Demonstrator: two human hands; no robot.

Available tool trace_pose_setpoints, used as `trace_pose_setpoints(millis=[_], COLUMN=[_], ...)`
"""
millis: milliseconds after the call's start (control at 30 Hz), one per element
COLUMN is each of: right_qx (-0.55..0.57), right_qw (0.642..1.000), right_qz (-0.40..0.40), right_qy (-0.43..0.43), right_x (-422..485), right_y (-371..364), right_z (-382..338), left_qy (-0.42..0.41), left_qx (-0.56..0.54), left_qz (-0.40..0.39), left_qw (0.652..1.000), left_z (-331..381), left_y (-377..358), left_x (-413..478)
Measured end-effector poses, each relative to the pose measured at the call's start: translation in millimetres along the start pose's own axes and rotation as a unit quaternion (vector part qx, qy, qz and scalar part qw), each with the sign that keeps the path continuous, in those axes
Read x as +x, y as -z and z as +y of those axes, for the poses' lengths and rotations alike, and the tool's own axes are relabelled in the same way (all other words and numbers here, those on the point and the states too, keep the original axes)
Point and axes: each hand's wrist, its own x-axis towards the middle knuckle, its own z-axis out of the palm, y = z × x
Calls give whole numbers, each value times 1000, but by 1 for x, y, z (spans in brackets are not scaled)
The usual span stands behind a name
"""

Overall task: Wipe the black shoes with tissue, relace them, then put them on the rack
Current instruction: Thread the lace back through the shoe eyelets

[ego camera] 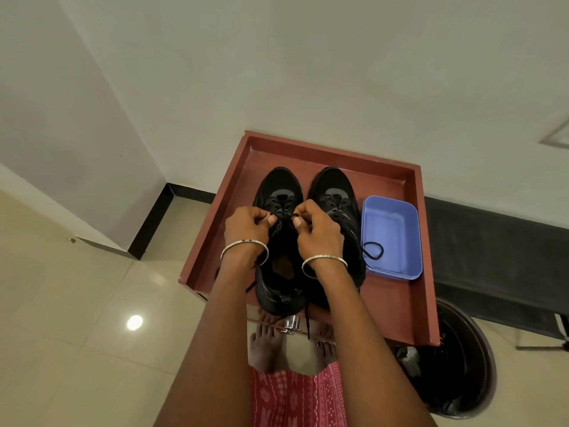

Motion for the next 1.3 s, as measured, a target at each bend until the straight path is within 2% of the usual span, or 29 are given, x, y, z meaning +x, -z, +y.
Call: trace_pose_setpoints(millis=[133,233,333,400,500,633,767,833,900,967,1133,1300], right_qx=[23,56,-34,-120,-138,-44,22,141,294,372,383,356], right_qw=[1000,998,997,989,988,997,994,987,955,926,923,933], right_qz=[-5,-18,-63,-86,-66,-25,0,-6,-36,-62,-45,-30], right_qy=[-13,-20,-29,-21,-5,57,109,72,11,-8,13,45], right_x=[-1,-1,-4,-7,-10,-9,-3,-2,-2,-3,-13,-20], right_y=[1,4,12,15,15,12,16,26,42,59,95,144], right_z=[-2,0,3,4,2,1,-1,-10,-20,-26,-41,-90], left_qy=[3,25,56,42,11,-13,-15,-11,-11,-8,16,-20], left_qx=[-22,-45,19,78,103,107,115,110,104,93,28,24], left_qz=[-12,-64,-112,-96,-60,3,-3,-12,-26,-54,-116,-89], left_qw=[1000,997,992,991,993,994,993,994,994,994,993,996], left_z=[-3,-8,-14,-15,-11,-9,-6,-7,-10,-13,-16,3], left_y=[5,14,17,16,17,18,15,14,15,17,19,14], left_x=[1,-6,-20,-24,-24,-21,-14,-13,-12,-12,-27,-40])
